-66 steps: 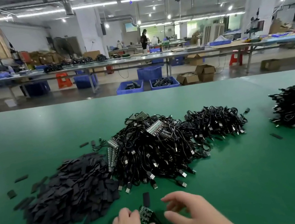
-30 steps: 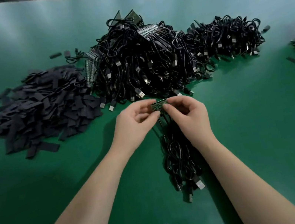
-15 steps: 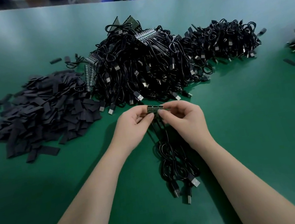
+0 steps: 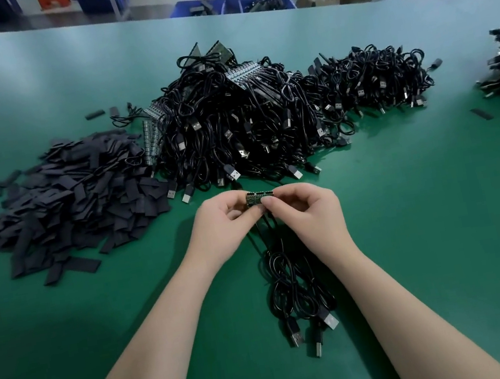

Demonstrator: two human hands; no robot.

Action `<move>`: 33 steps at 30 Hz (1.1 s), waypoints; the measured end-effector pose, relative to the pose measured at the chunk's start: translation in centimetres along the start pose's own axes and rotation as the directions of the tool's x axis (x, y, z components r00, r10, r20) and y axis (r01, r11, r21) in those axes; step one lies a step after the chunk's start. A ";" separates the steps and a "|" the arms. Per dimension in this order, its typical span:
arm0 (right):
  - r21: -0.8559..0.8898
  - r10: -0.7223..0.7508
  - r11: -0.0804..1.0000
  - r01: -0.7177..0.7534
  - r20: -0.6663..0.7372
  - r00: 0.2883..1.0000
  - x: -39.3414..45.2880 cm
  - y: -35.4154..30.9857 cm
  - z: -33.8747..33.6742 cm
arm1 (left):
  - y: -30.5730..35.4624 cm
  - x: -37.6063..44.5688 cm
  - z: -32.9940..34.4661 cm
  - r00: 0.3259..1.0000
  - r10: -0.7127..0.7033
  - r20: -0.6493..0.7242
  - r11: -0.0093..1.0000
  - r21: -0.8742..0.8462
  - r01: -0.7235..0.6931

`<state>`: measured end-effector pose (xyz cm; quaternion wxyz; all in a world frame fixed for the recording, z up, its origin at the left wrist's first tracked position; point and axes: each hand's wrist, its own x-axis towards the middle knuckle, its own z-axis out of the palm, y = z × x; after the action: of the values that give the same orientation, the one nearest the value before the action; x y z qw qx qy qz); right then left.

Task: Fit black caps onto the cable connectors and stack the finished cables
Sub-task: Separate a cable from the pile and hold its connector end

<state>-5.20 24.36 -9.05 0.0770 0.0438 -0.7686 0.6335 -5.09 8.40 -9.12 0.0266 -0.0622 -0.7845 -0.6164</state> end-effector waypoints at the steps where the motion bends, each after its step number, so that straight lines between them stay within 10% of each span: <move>1: -0.005 -0.003 1.000 0.003 -0.005 1.000 0.0 0.1 0.0 | 0.0 0.0 0.0 1.000 0.001 0.002 1.000 0.015 -0.001; 26: 0.008 0.034 0.999 -0.033 -0.179 0.983 0.1 0.6 -0.1 | -0.4 0.0 0.8 0.985 -0.014 -0.171 0.995 0.097 0.031; 33: 0.035 -0.160 0.974 0.223 -0.590 0.792 -0.3 -1.7 -3.0 | -0.7 -0.6 1.5 0.988 0.019 -0.155 0.971 0.238 0.019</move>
<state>-4.41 26.93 -6.93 0.3702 -0.0709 -0.6659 0.6438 -4.53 9.69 -10.20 0.0952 -0.0101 -0.8484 -0.5207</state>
